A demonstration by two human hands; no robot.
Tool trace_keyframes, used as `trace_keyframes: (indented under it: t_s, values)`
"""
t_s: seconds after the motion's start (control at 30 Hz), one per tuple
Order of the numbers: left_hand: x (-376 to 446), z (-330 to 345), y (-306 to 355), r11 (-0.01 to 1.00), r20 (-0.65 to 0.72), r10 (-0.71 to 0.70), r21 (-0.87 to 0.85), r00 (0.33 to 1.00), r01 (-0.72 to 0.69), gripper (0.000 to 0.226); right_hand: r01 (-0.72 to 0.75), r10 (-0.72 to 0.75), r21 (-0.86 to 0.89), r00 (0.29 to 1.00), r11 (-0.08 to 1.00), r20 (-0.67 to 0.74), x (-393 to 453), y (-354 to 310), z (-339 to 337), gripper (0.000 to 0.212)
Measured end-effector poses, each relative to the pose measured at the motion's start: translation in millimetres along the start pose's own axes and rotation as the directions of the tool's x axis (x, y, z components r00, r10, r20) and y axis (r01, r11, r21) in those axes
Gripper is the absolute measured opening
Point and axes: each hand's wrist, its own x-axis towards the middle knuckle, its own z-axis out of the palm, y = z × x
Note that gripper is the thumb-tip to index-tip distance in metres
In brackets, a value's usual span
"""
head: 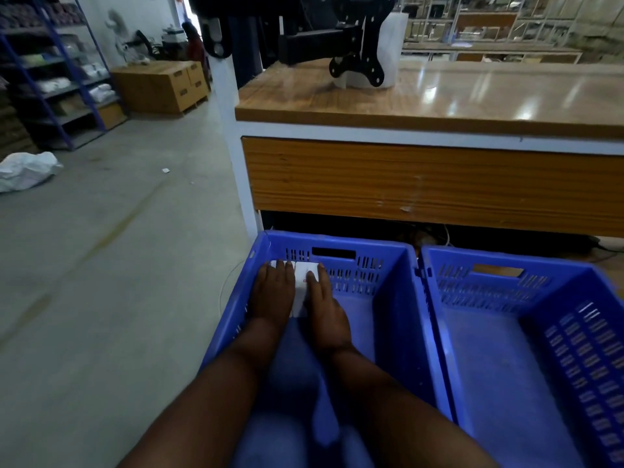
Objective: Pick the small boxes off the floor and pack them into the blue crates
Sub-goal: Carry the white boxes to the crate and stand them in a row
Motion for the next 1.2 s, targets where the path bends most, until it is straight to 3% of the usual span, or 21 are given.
trace_keyframes:
  t_s: [0.13, 0.23, 0.4, 0.63, 0.7, 0.83, 0.9, 1.0, 1.07, 1.2]
  values:
    - [-1, -13, 1, 0.999, 0.120, -0.029, -0.022, 0.992, 0.032, 0.068, -0.105, 0.112, 0.217, 0.993, 0.970, -0.022, -5, -6, 1, 0.071]
    - [2, -23, 1, 0.998, 0.139, -0.046, -0.041, 0.989, 0.052, 0.086, -0.240, 0.282, 0.451, 0.959, 0.860, -0.028, -10, -5, -1, 0.068]
    - [1, -23, 5, 0.993, 0.162, -0.033, -0.106, 0.986, 0.050, 0.067, -0.362, 0.383, 0.353, 0.924, 0.863, 0.009, -11, -4, 6, 0.025]
    - [-1, -17, 9, 0.991, 0.149, -0.067, -0.107, 0.987, 0.084, 0.061, -0.392, 0.388, 0.175, 0.920, 0.903, 0.057, -4, -6, 2, 0.021]
    - [-3, -20, 10, 0.984, 0.161, -0.079, -0.144, 0.984, 0.102, 0.063, -0.389, 0.381, 0.155, 0.921, 0.908, 0.079, -3, -7, 0, 0.029]
    - [-7, -13, 7, 0.977, 0.090, -0.129, -0.161, 0.988, 0.142, 0.075, -0.409, 0.388, 0.109, 0.906, 0.906, 0.171, 2, -13, -13, 0.096]
    - [-14, -19, 10, 0.981, 0.019, -0.126, -0.143, 0.992, 0.128, 0.070, -0.426, 0.397, 0.091, 0.889, 0.900, 0.228, -1, -15, -24, 0.105]
    - [-34, -41, 11, 0.972, 0.024, -0.100, -0.212, 0.995, 0.103, 0.084, -0.457, 0.408, 0.090, 0.853, 0.885, 0.325, -11, -13, -47, 0.089]
    - [-50, -50, 5, 0.942, -0.010, -0.094, -0.323, 0.996, 0.086, 0.094, -0.373, 0.352, -0.007, 0.870, 0.928, 0.345, -21, -19, -66, 0.079]
    - [-76, -86, -3, 0.811, -0.174, -0.093, -0.585, 0.980, -0.027, 0.062, -0.128, 0.168, -0.158, 0.947, 0.979, 0.275, -37, -54, -115, 0.035]
